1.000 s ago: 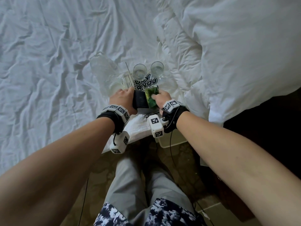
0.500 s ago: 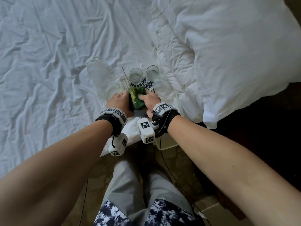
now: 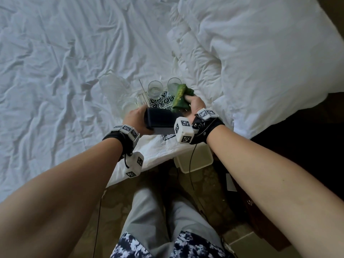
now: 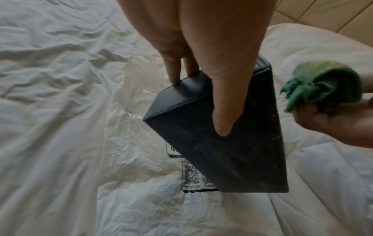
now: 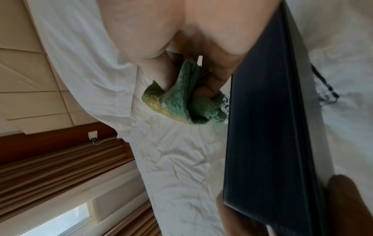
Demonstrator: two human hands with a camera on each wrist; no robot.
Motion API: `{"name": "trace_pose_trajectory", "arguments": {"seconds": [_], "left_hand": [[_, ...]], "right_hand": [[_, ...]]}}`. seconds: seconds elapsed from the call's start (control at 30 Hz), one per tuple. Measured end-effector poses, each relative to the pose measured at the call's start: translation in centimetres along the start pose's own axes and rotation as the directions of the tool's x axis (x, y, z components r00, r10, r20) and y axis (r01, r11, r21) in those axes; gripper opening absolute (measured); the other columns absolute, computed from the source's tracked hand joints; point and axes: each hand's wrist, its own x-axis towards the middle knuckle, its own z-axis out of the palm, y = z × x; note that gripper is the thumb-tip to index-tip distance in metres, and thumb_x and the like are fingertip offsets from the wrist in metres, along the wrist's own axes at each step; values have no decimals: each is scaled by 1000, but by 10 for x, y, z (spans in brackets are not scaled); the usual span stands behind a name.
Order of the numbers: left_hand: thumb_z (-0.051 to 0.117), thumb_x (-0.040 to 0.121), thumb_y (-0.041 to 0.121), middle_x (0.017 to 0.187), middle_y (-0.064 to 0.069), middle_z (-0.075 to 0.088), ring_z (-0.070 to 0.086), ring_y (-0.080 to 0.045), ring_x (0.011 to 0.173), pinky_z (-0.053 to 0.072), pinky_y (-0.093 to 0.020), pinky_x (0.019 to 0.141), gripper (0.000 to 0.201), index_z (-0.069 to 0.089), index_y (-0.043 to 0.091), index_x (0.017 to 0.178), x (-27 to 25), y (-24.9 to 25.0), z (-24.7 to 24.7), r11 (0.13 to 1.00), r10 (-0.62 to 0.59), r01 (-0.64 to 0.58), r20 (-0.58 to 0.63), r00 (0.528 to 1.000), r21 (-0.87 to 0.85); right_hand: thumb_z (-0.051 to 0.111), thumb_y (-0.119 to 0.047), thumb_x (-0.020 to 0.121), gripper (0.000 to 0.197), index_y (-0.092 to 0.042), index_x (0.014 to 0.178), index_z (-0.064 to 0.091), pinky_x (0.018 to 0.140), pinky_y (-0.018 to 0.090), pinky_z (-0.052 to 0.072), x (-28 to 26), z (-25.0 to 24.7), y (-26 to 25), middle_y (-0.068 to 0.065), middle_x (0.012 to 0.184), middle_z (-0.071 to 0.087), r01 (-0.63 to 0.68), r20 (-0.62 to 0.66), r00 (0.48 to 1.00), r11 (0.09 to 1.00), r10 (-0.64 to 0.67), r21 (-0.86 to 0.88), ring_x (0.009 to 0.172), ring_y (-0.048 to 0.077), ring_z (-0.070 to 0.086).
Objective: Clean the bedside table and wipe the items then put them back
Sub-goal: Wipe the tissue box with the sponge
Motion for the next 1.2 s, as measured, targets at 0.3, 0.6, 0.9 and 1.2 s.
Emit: {"name": "trace_pose_trajectory", "arguments": {"seconds": [0.3,0.6,0.9,1.2], "left_hand": [[82,63,5,120,-16,56,56,-37,104,44,-40,82,74,48,8,129,15,-58,24,989,-146,146,-31,989,-9],[79,67,19,121,-14,54,51,-35,110,43,-42,92,63,51,11,123,31,-64,38,980,-96,85,55,994,182],[78,66,48,135,-5,46,40,-29,129,33,-52,107,84,40,20,136,54,19,79,897,118,-182,180,977,402],[80,67,43,135,-5,46,45,-31,126,39,-53,99,91,31,22,141,72,52,109,819,91,-221,260,961,529]], "right_hand": [[55,-2,90,15,-13,90,66,77,48,56,28,-37,34,13,90,67,-59,-182,982,994,42,-87,82,31,64],[57,0,86,15,-11,84,67,83,50,55,34,-41,49,17,92,68,-53,-184,983,984,21,-172,87,33,65],[57,1,87,16,-12,85,65,80,46,55,32,-69,30,15,86,66,-66,-229,973,983,26,-169,80,30,63],[62,-6,82,17,-19,73,68,91,56,52,33,-114,42,13,88,69,-113,-300,953,966,39,-231,99,38,65]]}}
